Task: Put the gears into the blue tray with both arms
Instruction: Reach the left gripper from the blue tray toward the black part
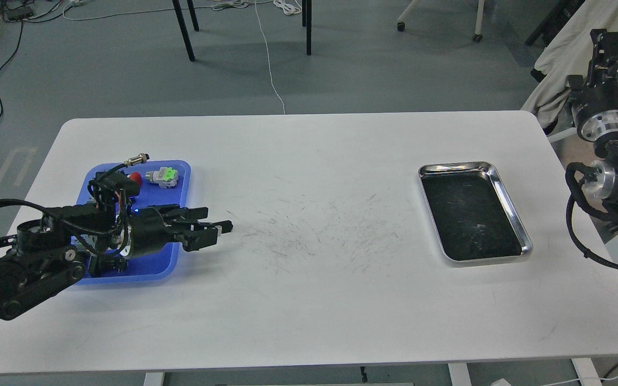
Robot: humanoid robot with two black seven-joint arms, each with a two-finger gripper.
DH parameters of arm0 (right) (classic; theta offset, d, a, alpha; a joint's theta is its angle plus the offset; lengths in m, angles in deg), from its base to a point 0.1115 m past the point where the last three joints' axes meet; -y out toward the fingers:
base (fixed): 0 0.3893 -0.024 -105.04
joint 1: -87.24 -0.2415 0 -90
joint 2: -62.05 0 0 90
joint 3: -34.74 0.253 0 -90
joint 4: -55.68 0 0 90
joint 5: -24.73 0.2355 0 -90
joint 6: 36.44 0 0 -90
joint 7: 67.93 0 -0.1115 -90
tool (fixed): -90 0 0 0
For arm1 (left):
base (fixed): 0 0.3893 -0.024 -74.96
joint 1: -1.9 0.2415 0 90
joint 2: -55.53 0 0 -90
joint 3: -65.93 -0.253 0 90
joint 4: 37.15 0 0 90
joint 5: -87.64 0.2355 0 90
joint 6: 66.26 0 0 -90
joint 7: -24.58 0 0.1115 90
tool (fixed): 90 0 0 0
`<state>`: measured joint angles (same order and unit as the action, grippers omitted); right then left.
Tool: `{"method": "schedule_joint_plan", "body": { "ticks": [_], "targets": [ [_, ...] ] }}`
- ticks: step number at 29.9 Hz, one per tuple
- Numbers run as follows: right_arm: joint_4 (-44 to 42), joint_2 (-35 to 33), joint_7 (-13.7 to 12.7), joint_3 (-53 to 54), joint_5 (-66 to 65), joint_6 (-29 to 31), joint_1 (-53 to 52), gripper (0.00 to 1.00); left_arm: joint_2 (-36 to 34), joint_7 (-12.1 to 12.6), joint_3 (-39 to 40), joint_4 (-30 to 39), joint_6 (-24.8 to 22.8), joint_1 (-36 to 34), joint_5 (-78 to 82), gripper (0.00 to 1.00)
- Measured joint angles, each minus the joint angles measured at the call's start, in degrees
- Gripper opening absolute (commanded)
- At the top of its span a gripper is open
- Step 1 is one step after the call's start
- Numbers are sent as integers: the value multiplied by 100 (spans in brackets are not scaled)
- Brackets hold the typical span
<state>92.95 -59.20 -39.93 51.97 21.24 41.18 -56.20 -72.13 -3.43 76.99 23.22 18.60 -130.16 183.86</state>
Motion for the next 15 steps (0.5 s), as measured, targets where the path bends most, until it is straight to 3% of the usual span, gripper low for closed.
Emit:
{"method": "schedule_joint_plan", "body": {
  "ticks": [7, 15],
  "targets": [
    [0, -3, 0, 0, -11, -1, 0, 95, 315, 0, -25, -395, 12, -84, 505, 77],
    [-9, -4, 0, 0, -20, -1, 0, 95, 486, 0, -34, -555, 126, -74, 871, 64]
  ]
}}
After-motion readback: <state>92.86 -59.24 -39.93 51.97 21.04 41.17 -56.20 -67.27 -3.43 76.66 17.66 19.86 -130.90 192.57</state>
